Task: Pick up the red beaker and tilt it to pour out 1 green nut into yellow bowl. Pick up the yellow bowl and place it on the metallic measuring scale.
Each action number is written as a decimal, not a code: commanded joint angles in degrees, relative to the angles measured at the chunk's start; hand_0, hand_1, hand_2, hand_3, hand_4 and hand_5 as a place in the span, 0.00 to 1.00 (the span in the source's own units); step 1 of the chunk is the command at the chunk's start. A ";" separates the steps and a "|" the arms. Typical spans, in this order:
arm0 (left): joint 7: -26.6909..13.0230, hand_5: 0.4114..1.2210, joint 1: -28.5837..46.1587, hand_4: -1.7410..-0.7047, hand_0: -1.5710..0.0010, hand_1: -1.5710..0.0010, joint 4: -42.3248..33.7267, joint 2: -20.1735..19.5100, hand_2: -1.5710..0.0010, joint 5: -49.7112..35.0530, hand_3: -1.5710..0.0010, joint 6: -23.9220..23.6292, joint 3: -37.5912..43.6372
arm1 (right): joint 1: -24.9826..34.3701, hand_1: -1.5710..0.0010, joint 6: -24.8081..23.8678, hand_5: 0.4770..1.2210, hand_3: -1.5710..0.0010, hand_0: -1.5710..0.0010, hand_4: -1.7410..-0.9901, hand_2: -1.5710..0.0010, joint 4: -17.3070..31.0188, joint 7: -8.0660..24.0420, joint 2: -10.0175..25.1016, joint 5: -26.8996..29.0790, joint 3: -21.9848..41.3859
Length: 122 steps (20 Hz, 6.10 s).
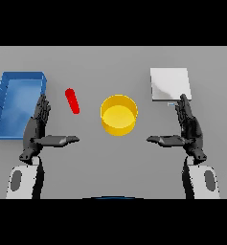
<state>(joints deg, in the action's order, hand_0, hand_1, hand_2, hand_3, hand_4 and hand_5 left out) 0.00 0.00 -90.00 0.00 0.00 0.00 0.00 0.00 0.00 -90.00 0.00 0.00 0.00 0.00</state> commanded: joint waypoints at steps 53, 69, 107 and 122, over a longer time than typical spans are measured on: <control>7.97 0.65 -29.39 0.23 0.58 0.55 38.26 0.01 0.53 8.61 0.54 -4.91 3.96 | -8.91 1.00 -4.58 0.23 1.00 1.00 0.65 1.00 -10.41 -3.49 2.09 -16.21 8.37; 8.23 0.87 -30.17 0.03 0.02 0.02 31.80 -0.52 0.02 7.65 0.02 -7.55 1.86 | -9.89 1.00 -4.11 0.24 1.00 1.00 0.64 1.00 -10.67 -5.76 2.91 -15.36 7.71; -6.53 1.00 -59.86 0.01 0.00 0.00 34.04 -19.36 0.00 57.36 0.03 17.46 -55.58 | -9.57 1.00 -4.49 0.21 1.00 1.00 0.60 1.00 -9.29 -4.78 0.24 -13.77 7.56; 0.77 1.00 -72.73 0.01 0.00 0.00 41.06 -16.84 0.00 65.81 0.00 20.99 -71.20 | -9.78 1.00 -6.05 0.15 1.00 1.00 0.71 1.00 -9.38 -4.46 0.43 -17.15 8.56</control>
<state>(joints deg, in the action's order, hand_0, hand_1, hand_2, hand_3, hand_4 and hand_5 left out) 0.84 -72.73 -48.95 -16.83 65.69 21.05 -71.20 -9.79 -6.03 -99.38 -4.54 0.41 -17.15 8.58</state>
